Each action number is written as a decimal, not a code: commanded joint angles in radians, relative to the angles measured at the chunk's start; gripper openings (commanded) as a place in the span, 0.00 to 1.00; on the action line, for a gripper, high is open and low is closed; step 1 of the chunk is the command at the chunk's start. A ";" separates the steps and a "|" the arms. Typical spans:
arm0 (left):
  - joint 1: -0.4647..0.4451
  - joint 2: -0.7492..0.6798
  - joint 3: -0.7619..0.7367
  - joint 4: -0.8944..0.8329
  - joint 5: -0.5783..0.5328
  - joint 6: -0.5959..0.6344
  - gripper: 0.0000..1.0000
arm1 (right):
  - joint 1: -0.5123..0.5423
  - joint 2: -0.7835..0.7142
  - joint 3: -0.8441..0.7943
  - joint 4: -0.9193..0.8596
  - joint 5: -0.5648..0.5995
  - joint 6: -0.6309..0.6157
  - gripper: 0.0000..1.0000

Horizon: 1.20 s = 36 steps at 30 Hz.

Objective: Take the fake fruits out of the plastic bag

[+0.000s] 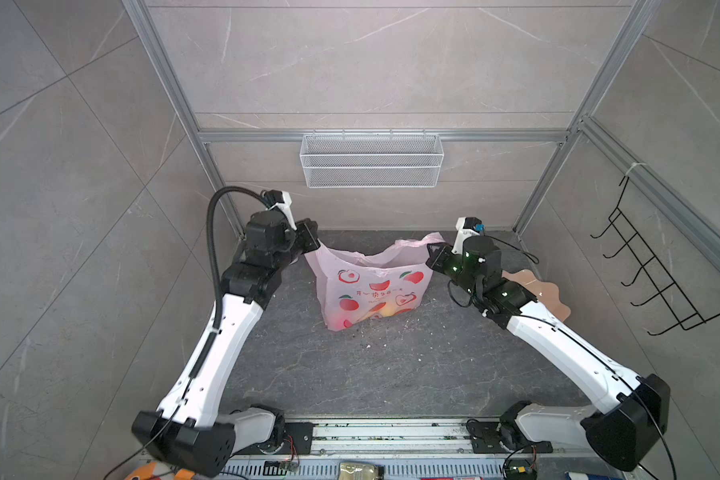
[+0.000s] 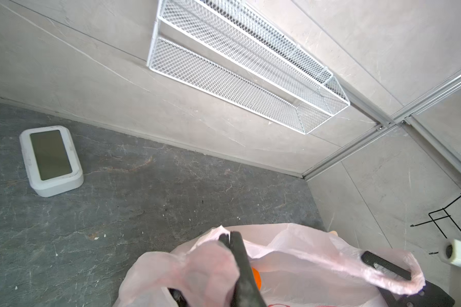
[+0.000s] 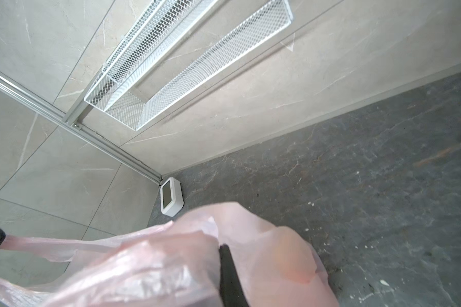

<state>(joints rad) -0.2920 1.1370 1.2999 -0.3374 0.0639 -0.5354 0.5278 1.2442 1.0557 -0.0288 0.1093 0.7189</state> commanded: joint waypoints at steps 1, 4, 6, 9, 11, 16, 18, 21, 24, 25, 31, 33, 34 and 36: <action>0.004 -0.125 -0.225 0.115 0.013 -0.071 0.00 | 0.002 -0.013 -0.177 0.114 -0.055 0.112 0.00; 0.009 -0.198 -0.445 0.121 -0.047 -0.101 0.00 | 0.008 -0.024 -0.322 0.187 -0.058 0.169 0.00; 0.030 -0.218 -0.563 0.131 -0.055 -0.131 0.00 | 0.007 -0.019 -0.396 0.226 -0.050 0.207 0.00; 0.085 -0.190 -0.661 0.152 0.003 -0.181 0.00 | 0.009 0.003 -0.440 0.229 -0.047 0.233 0.00; 0.102 -0.147 -0.673 0.139 0.020 -0.197 0.00 | 0.008 0.012 -0.452 0.223 -0.039 0.240 0.00; 0.088 -0.109 -0.590 -0.016 0.008 -0.158 0.26 | 0.016 0.002 -0.440 0.235 -0.057 0.206 0.00; 0.064 -0.146 -0.544 -0.126 -0.066 -0.145 0.44 | 0.032 -0.003 -0.423 0.219 -0.044 0.185 0.00; 0.023 -0.226 -0.480 -0.263 -0.184 -0.139 0.61 | 0.053 -0.005 -0.410 0.215 -0.026 0.159 0.00; -0.008 -0.276 -0.408 -0.423 -0.290 -0.158 0.70 | 0.065 -0.004 -0.404 0.211 -0.010 0.148 0.00; -0.012 -0.292 -0.382 -0.490 -0.321 -0.162 0.73 | 0.068 -0.002 -0.401 0.208 -0.007 0.144 0.00; -0.017 -0.314 -0.156 -0.725 -0.401 -0.105 0.78 | 0.090 -0.011 -0.388 0.186 0.019 0.106 0.00; -0.048 -0.239 -0.052 -0.747 -0.379 -0.095 0.77 | 0.098 -0.018 -0.390 0.184 0.035 0.097 0.00; -0.087 -0.194 -0.008 -0.743 -0.379 -0.102 0.76 | 0.099 -0.022 -0.391 0.185 0.042 0.095 0.00; -0.218 -0.106 0.057 -0.703 -0.441 -0.113 0.75 | 0.104 -0.027 -0.390 0.185 0.049 0.090 0.00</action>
<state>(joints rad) -0.3935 0.9230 1.2831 -1.0195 -0.3157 -0.6697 0.6228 1.2415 0.6384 0.1757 0.1215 0.8410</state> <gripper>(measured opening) 0.754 0.046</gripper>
